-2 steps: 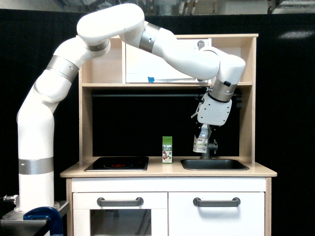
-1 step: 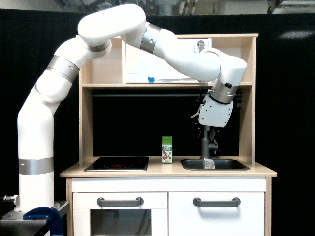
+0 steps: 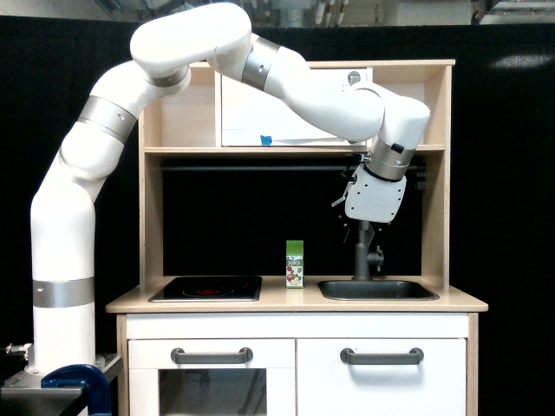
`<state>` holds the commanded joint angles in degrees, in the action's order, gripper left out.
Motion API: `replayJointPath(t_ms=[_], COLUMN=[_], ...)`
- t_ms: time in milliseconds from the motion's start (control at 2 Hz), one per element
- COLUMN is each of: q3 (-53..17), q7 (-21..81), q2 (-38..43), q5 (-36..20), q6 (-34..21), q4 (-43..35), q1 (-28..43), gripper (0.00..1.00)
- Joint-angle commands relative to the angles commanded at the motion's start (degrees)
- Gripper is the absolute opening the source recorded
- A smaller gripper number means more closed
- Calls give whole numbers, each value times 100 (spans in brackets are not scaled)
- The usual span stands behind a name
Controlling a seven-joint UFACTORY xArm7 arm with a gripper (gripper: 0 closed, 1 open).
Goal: Put the white box into the sink
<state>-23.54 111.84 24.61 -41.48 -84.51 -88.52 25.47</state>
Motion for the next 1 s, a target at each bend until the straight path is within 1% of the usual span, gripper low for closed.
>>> replayJointPath(t_ms=[500, 1000], q3=[207, 323], q7=[148, 284], q2=[-902, -1474], q5=[425, 753], q6=[157, 10], q4=[1010, 1473], q1=[-288, -686], gripper=[100, 100])
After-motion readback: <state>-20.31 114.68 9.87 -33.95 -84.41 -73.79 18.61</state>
